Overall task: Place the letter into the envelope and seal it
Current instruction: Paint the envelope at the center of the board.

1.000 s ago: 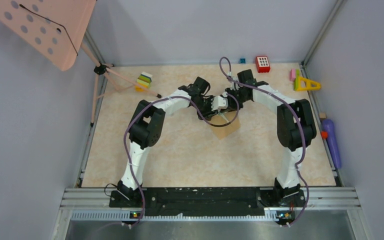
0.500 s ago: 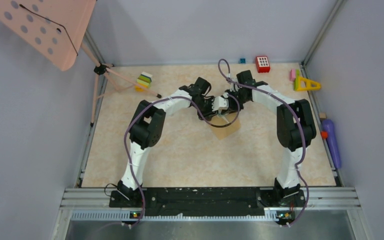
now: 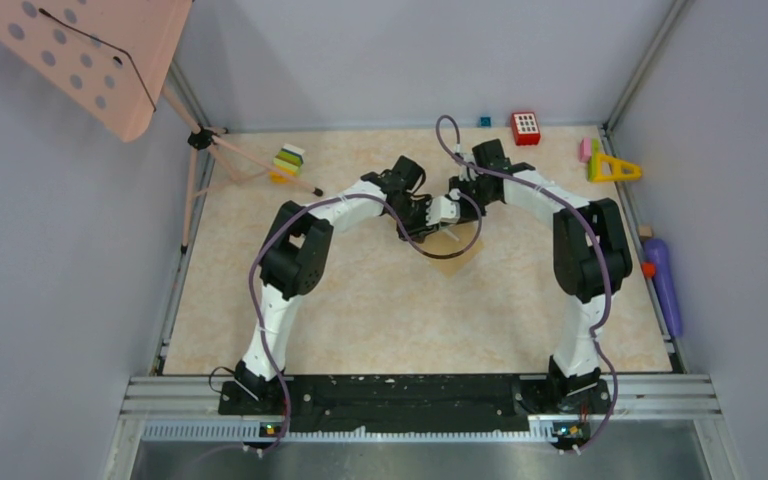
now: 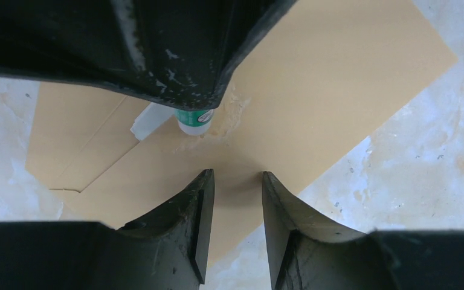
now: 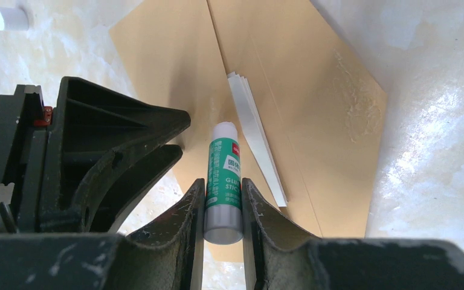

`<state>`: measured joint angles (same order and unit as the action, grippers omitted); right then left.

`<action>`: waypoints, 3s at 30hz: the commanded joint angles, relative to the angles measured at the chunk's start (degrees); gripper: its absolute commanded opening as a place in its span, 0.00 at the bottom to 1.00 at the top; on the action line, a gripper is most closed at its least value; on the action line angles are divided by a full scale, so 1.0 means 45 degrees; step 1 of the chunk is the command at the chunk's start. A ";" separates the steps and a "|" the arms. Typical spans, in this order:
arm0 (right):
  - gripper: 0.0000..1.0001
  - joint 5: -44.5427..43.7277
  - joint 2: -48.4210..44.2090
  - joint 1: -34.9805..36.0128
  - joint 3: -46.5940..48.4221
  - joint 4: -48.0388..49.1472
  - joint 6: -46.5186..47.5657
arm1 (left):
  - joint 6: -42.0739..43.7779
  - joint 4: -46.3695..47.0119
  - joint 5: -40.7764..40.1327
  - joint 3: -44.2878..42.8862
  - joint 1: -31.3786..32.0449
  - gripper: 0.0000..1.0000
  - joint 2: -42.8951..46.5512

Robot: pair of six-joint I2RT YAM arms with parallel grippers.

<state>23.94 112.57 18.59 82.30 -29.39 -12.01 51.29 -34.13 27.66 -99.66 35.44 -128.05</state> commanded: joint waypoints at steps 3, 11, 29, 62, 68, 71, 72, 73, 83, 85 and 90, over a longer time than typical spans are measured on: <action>0.00 -0.0152 0.0180 0.0245 0.0552 0.0971 -0.0477 | 0.0416 -0.0833 0.0143 -0.0127 0.0259 0.40 -0.0485; 0.00 -0.0246 -0.0030 0.0288 0.0341 0.0776 -0.0319 | -0.0948 -0.0705 -0.1336 -0.0606 0.0149 0.50 -0.0106; 0.00 0.0011 -0.0363 0.0294 -0.0025 0.1024 -0.0379 | -0.5255 0.0473 -0.1581 -0.0145 -0.0881 0.55 0.0463; 0.00 0.0469 -0.0894 0.0278 0.0205 0.0903 -0.0404 | -0.8420 0.5514 -0.3929 0.4515 -0.0654 0.58 0.1542; 0.00 0.0055 -0.0573 0.0266 0.0041 0.0814 -0.0241 | -0.8446 0.5509 -0.3935 0.4537 -0.0604 0.57 0.1485; 0.00 0.0012 -0.0316 0.0296 -0.0060 0.0860 -0.0261 | -0.8356 0.5463 -0.4021 0.4473 -0.0525 0.57 0.1434; 0.00 -0.0018 -0.0262 0.0307 -0.0076 0.0890 -0.0275 | -0.8341 0.5439 -0.4035 0.4463 -0.0487 0.57 0.1408; 0.00 -0.0027 -0.0223 0.0310 -0.0112 0.0955 -0.0272 | -0.8313 0.5436 -0.4027 0.4442 -0.0480 0.57 0.1388; 0.00 -0.0392 0.0341 0.0594 0.0036 0.0841 -0.0256 | -0.8267 0.5045 -0.4272 0.4008 -0.0332 0.55 0.1083; 0.00 -0.0567 0.0438 0.0598 -0.0065 0.0864 -0.0258 | -0.8253 0.5064 -0.4236 0.4047 -0.0326 0.55 0.1121; 0.00 -0.0682 0.0537 0.0586 -0.0475 0.1607 -0.0592 | -0.8205 0.5084 -0.4141 0.4113 -0.0321 0.55 0.1129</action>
<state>23.29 113.78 20.58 81.78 -25.17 -13.74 13.23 -7.73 11.29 -81.65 33.80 -120.18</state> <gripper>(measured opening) 0.229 0.548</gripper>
